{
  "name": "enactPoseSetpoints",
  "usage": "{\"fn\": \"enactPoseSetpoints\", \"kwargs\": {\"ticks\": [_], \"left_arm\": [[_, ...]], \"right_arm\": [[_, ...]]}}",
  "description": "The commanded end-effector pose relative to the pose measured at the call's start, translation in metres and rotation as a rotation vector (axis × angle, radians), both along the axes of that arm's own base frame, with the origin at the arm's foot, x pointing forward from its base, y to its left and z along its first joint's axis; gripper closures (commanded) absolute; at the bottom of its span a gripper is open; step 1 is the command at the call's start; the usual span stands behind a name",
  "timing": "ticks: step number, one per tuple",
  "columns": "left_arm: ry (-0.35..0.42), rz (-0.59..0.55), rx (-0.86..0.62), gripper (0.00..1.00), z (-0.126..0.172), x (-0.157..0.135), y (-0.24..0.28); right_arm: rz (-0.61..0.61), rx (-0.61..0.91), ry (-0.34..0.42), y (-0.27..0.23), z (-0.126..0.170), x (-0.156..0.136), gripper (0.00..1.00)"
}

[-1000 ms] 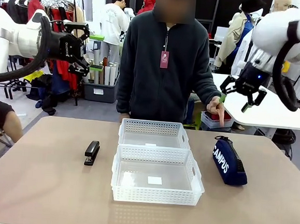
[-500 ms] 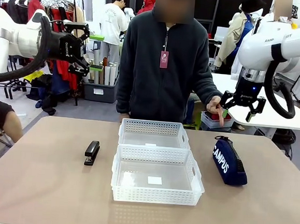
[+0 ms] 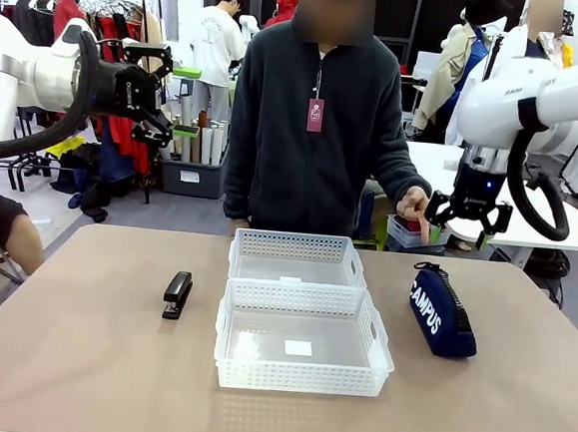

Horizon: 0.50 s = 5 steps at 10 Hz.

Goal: Distribute items into two baskets.
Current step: Pick up the Pencil pouch that the person points to.

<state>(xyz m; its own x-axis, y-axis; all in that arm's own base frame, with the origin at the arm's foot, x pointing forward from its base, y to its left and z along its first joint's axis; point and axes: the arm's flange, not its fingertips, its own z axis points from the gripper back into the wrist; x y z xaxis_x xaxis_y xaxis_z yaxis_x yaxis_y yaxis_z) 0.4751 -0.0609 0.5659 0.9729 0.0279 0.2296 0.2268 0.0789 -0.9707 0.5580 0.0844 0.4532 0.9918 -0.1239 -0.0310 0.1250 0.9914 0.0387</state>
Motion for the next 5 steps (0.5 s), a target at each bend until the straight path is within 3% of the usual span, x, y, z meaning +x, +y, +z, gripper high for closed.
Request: {"fn": "enactPoseSetpoints", "kwargs": {"ticks": [1,5], "left_arm": [[-0.003,0.006,0.000,0.00,0.002,-0.001,0.001],[-0.003,0.006,0.000,0.00,0.002,-0.001,0.001]], "right_arm": [[0.037,-0.002,0.007,0.003,-0.023,-0.013,0.00],[0.074,-0.022,0.017,0.016,-0.066,-0.017,0.00]]}}
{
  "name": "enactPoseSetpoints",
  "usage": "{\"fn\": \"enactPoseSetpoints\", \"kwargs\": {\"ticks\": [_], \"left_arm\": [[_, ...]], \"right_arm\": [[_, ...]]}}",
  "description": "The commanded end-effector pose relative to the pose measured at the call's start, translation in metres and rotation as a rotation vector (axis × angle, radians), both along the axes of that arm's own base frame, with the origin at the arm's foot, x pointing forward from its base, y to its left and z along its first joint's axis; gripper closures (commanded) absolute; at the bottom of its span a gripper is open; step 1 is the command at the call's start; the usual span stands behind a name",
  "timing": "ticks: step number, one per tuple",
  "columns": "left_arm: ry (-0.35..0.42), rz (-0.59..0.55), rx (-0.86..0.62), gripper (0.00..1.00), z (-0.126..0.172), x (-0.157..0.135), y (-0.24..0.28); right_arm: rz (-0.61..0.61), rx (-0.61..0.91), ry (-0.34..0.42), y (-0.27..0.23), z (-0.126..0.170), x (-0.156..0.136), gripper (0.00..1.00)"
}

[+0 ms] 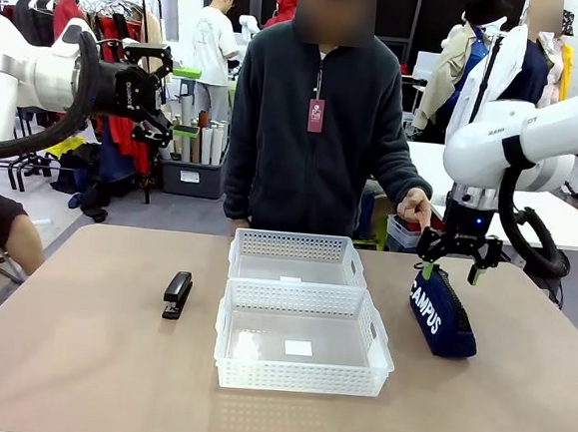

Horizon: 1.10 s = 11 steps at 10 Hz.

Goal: Distribute items into two baskets.
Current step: Pick up the Pencil pouch that the person points to.

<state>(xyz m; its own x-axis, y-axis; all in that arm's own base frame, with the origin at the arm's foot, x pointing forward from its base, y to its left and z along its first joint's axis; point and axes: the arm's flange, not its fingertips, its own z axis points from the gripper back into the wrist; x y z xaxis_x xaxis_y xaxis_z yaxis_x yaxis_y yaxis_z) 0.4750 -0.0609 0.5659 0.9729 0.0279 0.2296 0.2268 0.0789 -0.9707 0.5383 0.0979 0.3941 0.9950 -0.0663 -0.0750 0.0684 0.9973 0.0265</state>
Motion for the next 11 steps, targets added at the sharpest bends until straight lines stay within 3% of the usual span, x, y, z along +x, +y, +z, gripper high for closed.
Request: {"fn": "enactPoseSetpoints", "kwargs": {"ticks": [1,5,10,11], "left_arm": [[-0.003,0.006,0.000,0.00,0.002,-0.001,0.001],[-0.003,0.006,0.000,0.00,0.002,-0.001,0.001],[-0.003,0.006,0.000,0.00,0.002,-0.001,0.001],[-0.003,0.006,0.000,0.00,0.002,-0.001,0.001]], "right_arm": [[0.007,-0.025,-0.033,0.002,-0.015,0.008,0.00],[-0.016,-0.043,-0.002,0.005,-0.039,0.014,0.00],[0.000,-0.071,-0.009,0.006,-0.032,0.008,1.00],[-0.007,-0.081,-0.006,0.005,-0.029,0.008,1.00]]}}
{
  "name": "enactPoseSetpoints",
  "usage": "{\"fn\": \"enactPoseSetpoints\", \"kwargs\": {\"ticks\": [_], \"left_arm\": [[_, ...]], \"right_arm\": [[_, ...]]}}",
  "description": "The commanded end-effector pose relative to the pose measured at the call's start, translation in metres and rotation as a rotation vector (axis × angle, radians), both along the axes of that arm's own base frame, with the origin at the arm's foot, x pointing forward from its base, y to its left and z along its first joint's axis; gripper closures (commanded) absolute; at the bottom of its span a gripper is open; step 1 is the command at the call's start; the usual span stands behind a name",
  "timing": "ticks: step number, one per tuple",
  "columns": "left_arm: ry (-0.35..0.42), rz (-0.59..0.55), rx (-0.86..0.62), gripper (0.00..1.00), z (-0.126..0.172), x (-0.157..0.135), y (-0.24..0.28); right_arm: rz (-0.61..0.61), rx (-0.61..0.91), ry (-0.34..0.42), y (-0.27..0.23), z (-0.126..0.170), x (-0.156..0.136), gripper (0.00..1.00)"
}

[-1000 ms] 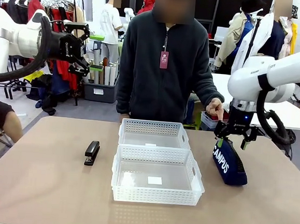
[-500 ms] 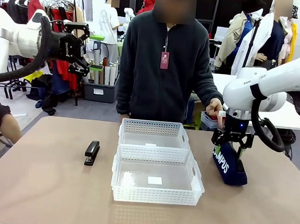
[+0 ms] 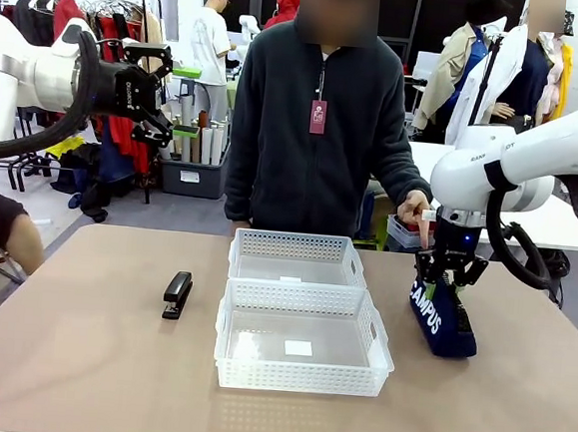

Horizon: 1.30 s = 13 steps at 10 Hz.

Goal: Distribute items into two baskets.
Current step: Pick up the Pencil pouch that the person points to.

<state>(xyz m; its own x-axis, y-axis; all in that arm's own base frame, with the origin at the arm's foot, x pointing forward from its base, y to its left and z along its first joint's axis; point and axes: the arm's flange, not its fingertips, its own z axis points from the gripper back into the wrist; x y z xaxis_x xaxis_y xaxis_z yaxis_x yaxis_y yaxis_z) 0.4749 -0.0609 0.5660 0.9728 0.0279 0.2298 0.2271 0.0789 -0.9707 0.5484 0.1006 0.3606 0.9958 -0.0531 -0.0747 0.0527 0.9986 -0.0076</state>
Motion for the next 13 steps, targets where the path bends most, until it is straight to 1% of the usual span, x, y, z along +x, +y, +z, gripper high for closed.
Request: {"fn": "enactPoseSetpoints", "kwargs": {"ticks": [1,3,4,5,6,7,8,10,13], "left_arm": [[-0.003,0.006,0.000,0.00,0.002,-0.001,0.001],[-0.003,0.006,0.000,0.00,0.002,-0.001,0.001],[-0.003,0.006,0.000,0.00,0.002,-0.001,0.001],[-0.003,0.006,0.000,0.00,0.002,-0.001,0.001],[-0.003,0.006,0.000,0.00,0.002,-0.001,0.001],[-0.003,0.006,0.000,0.00,0.002,-0.001,0.001],[-0.003,0.006,0.000,0.00,0.002,-0.001,0.001],[-0.003,0.006,0.000,0.00,0.002,-0.001,0.001],[-0.003,0.006,0.000,0.00,0.002,-0.001,0.001]], "right_arm": [[-0.028,-0.055,-0.004,0.001,0.007,-0.003,1.00],[-0.034,-0.061,0.003,0.001,0.015,-0.005,1.00],[-0.040,-0.053,-0.002,0.001,0.025,-0.006,1.00],[-0.042,-0.049,-0.010,0.000,0.039,-0.010,1.00],[-0.035,-0.032,0.001,0.002,0.057,-0.015,1.00],[-0.027,-0.011,-0.003,0.004,0.078,-0.019,1.00],[-0.025,0.010,-0.011,0.007,0.107,-0.024,1.00],[0.017,0.022,-0.108,0.016,0.153,-0.029,1.00],[0.041,0.102,-0.186,0.033,0.234,-0.037,1.00]]}}
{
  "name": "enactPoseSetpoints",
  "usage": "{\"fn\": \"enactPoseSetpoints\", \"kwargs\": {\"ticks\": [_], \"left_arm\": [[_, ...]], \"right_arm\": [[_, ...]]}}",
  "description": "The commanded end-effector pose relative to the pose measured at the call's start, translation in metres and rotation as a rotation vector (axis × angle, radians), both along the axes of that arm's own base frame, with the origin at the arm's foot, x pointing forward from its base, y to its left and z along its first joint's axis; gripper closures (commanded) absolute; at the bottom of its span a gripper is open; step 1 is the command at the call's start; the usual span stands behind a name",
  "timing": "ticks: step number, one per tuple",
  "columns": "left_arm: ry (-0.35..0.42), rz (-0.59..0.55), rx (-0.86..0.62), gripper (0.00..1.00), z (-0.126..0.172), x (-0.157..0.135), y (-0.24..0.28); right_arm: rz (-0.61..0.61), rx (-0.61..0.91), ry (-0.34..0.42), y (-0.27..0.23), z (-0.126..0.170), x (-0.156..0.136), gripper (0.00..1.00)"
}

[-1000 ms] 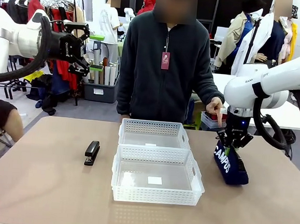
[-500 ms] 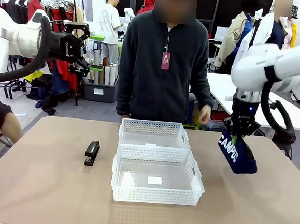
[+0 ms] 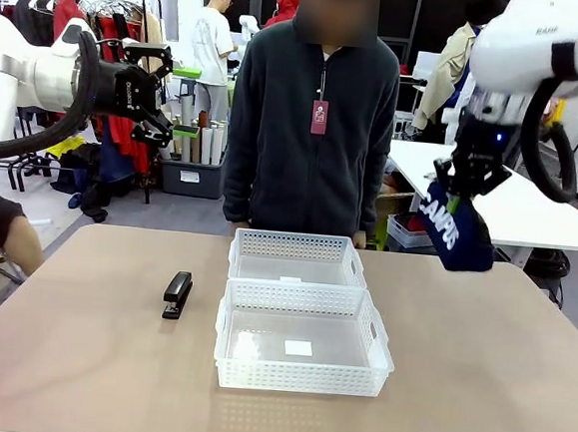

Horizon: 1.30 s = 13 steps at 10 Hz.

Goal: Distribute items into two baskets.
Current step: Pick up the Pencil pouch that the person points to, then move the picked Pencil pouch towards the Organizing basket indicated by the person, stopping as directed.

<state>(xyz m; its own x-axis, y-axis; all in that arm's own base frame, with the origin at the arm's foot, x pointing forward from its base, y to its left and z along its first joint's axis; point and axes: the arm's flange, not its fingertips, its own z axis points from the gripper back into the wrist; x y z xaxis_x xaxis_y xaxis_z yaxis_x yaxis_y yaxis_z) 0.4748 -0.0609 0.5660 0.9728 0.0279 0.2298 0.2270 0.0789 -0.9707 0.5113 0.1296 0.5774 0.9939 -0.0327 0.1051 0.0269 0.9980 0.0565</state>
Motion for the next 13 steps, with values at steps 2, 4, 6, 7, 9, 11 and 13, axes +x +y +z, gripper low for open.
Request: {"fn": "enactPoseSetpoints", "kwargs": {"ticks": [2,4,6,7,9,11,13], "left_arm": [[-0.003,0.006,0.000,0.00,0.002,-0.001,0.001],[-0.003,0.006,0.000,0.00,0.002,-0.001,0.001],[-0.003,0.006,0.000,0.00,0.002,-0.001,0.001],[-0.003,0.006,0.000,0.00,0.002,-0.001,0.001],[-0.003,0.006,0.000,0.00,0.002,-0.001,0.001],[-0.003,0.006,0.000,0.00,0.002,-0.001,0.001],[-0.003,0.006,0.000,0.00,0.002,-0.001,0.001]], "right_arm": [[0.011,0.097,-0.025,0.013,0.058,-0.006,1.00],[0.003,0.140,-0.064,0.014,0.092,-0.012,1.00],[0.019,0.160,-0.091,0.013,0.112,-0.020,1.00],[0.021,0.167,-0.114,0.013,0.118,-0.024,1.00],[0.020,0.174,-0.125,0.010,0.121,-0.026,1.00],[0.015,0.143,-0.117,0.013,0.121,-0.024,1.00],[0.015,0.143,-0.117,0.013,0.121,-0.024,1.00]]}}
